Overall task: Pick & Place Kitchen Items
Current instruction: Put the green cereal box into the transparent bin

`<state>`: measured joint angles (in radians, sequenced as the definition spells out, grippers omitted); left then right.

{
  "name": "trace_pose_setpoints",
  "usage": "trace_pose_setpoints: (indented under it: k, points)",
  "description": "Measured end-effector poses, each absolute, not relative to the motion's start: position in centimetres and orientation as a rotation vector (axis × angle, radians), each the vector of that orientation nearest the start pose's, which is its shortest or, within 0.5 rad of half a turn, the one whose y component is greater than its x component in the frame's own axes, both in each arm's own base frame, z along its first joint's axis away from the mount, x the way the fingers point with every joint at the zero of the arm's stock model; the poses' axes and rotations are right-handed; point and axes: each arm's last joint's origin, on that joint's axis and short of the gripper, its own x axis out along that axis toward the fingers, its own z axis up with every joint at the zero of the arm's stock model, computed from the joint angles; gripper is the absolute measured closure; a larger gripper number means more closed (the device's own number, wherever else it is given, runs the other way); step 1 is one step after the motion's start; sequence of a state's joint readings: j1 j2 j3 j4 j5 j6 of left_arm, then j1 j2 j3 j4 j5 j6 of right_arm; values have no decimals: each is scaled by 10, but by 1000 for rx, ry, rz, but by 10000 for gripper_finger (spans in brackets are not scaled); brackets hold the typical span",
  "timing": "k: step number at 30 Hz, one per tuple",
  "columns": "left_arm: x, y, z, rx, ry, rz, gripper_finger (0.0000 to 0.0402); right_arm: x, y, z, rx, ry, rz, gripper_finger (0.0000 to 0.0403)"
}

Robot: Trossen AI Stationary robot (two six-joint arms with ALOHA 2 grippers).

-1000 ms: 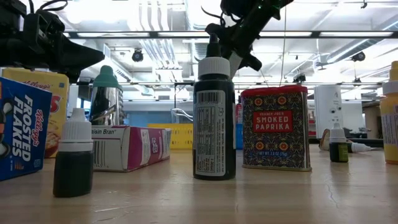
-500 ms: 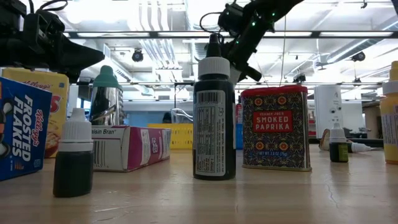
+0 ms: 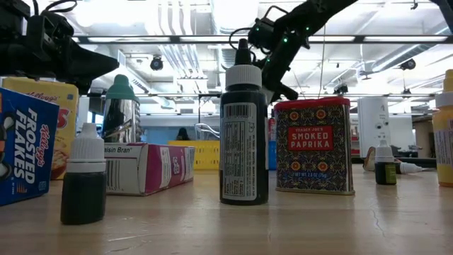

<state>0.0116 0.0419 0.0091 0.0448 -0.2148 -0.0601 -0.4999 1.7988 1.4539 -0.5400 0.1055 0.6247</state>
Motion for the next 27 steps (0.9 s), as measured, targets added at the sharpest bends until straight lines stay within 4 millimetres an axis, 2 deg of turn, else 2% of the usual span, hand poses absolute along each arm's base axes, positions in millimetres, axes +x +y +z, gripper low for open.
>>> trace_pose_setpoints:
  k: [7, 17, 23, 27]
  points:
    - [99, 7, 168, -61, -18, 226, 337, 357, -199, 268, 736, 661, -824, 256]
    - [99, 7, 168, -61, -19, 226, 337, 385, -216, 261, 763, 869, -886, 255]
    - [99, 7, 168, -61, -19, 226, 337, 400, -225, 267, 812, 907, -945, 239]
    - [99, 7, 168, -61, -19, 226, 337, 406, -229, 267, 816, 937, -963, 246]
